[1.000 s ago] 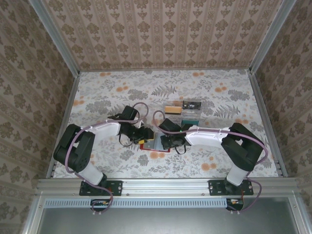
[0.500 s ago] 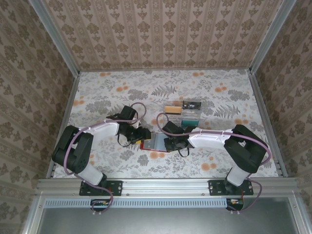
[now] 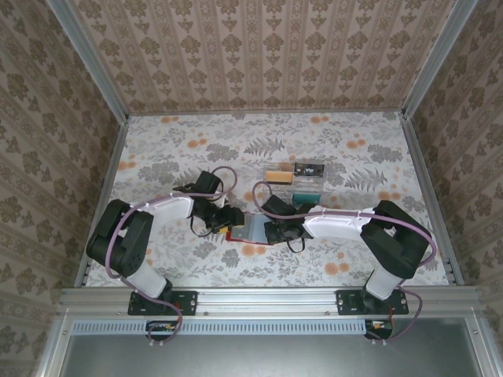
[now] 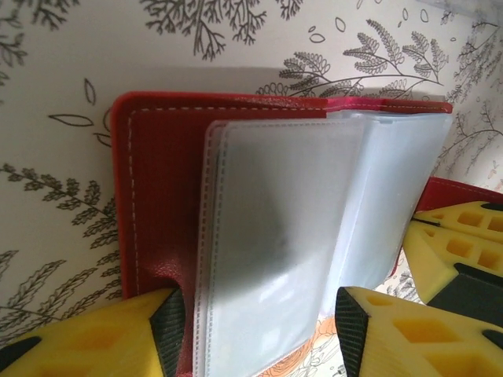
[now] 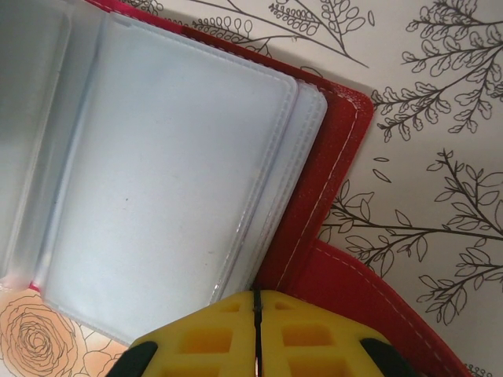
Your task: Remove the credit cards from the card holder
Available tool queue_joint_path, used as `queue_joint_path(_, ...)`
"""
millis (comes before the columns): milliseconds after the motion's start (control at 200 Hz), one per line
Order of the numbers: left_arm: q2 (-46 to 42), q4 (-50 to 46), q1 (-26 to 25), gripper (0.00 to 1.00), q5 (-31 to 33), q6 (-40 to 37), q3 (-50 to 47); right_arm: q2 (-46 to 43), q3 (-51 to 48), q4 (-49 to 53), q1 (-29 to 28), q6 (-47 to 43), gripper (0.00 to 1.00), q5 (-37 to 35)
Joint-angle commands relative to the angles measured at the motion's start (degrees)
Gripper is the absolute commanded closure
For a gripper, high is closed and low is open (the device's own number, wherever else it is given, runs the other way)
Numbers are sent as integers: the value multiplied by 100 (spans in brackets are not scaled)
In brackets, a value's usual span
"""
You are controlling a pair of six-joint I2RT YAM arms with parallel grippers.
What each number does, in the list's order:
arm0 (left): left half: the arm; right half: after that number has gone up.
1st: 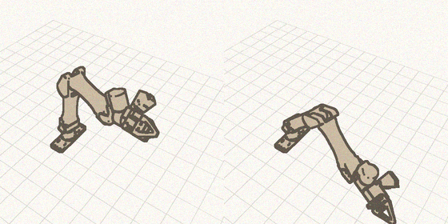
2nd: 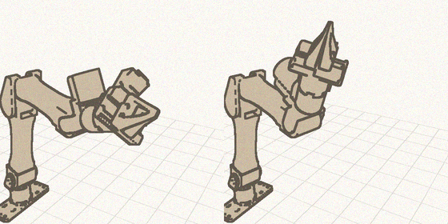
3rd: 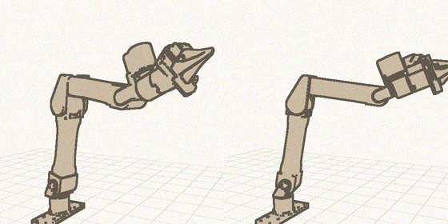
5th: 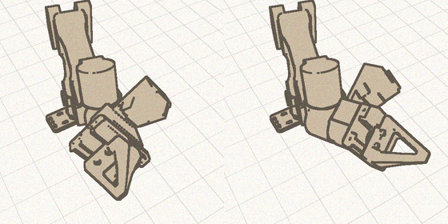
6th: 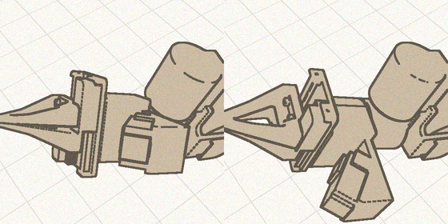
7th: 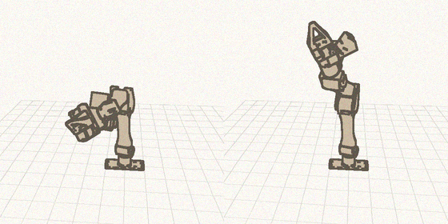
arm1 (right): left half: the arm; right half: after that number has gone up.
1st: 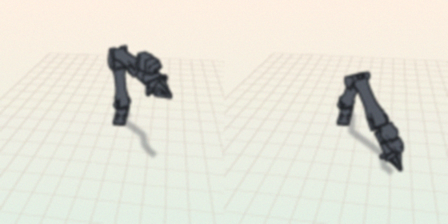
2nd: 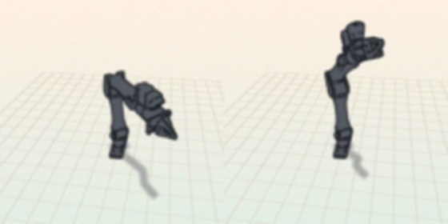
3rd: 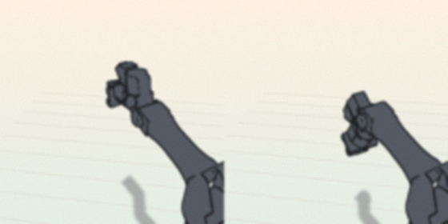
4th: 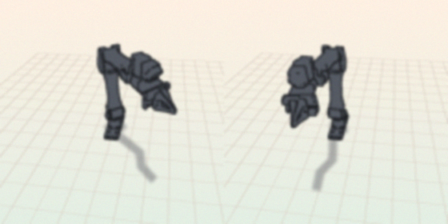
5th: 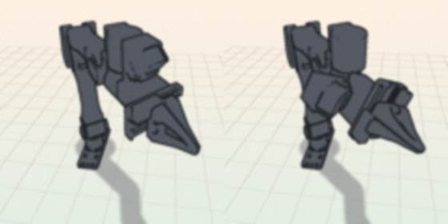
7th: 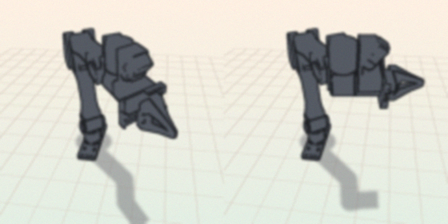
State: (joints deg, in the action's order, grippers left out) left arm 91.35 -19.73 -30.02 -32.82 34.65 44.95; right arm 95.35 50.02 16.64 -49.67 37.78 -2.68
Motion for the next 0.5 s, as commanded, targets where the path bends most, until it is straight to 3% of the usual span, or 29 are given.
queue_joint_path(0, 46, 249, -161, 43, -366, -25, -93, 188, -159, -43, 36, 81, 91, 83)
queue_joint_path(120, -27, 94, -171, 42, -286, -42, -58, 190, -160, -38, 36, 72, 91, 85)
queue_joint_path(355, -416, -470, -83, 43, 623, -38, 39, 188, -159, -35, 30, 72, 91, 77)
queue_joint_path(495, -557, -388, -65, 43, 580, -29, 57, 199, -168, -31, 32, 80, 91, 75)
